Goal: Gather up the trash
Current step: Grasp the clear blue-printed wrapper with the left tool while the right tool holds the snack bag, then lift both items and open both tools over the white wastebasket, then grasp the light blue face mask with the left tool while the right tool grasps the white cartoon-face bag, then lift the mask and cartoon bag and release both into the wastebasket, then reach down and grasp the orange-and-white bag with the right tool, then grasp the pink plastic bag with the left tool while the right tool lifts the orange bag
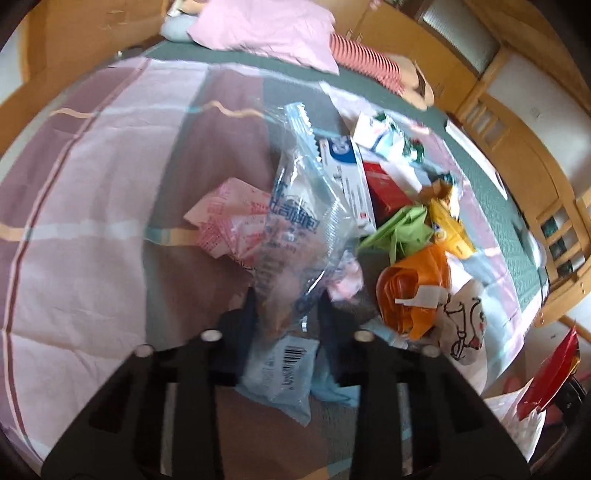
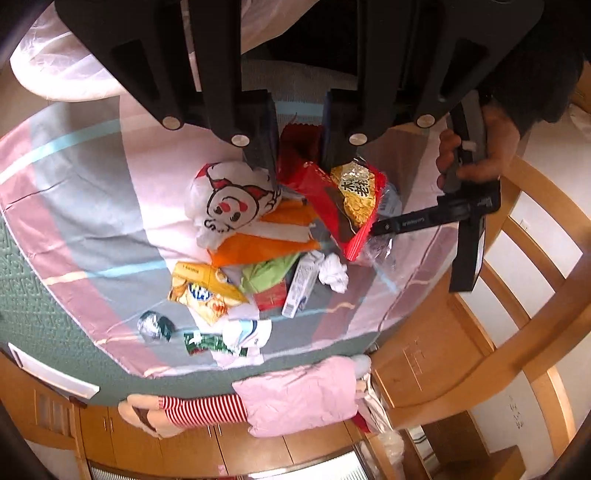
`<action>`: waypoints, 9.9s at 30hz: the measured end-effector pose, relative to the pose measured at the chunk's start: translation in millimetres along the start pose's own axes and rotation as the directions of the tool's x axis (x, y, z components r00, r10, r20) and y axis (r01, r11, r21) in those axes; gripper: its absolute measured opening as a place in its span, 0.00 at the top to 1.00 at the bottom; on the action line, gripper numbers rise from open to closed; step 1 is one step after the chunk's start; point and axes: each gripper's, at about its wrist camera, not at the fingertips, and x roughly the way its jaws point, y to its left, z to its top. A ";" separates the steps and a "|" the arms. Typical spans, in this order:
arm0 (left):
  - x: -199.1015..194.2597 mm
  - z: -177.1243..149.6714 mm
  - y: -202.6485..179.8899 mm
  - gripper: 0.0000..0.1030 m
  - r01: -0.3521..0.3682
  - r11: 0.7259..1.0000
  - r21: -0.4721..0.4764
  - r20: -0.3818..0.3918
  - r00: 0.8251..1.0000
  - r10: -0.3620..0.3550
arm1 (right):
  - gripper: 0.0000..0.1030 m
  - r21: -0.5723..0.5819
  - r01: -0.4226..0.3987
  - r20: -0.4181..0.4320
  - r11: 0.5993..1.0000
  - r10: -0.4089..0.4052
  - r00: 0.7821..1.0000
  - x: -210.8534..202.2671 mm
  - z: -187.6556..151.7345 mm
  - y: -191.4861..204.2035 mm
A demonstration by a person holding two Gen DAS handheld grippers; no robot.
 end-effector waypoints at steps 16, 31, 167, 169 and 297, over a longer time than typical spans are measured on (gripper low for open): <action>-190.0 -88.2 -79.9 0.71 -0.054 0.998 0.026 0.380 0.924 0.040 | 0.80 -0.064 0.044 0.216 0.997 -0.029 0.976 -106.2 -10.8 -15.4; -247.5 -155.2 -201.9 0.71 -0.083 0.967 0.239 0.440 0.898 -0.032 | 0.80 -0.062 0.117 0.307 0.991 -0.092 0.947 -194.4 -40.3 -62.7; -246.6 -171.1 -248.9 0.73 -0.267 0.929 0.256 0.540 0.836 0.092 | 0.70 -0.185 0.204 0.389 0.961 -0.119 0.914 -213.0 -38.5 -29.8; -244.5 -171.4 -248.8 0.73 -0.259 0.930 0.259 0.532 0.842 0.087 | 0.70 -0.187 0.212 0.388 0.959 -0.126 0.913 -212.3 -39.7 -28.9; -42.6 -75.4 48.0 0.04 -0.161 0.658 -0.736 0.049 0.956 0.289 | 0.76 -0.511 0.027 -0.235 0.859 -0.171 0.957 147.5 52.3 34.3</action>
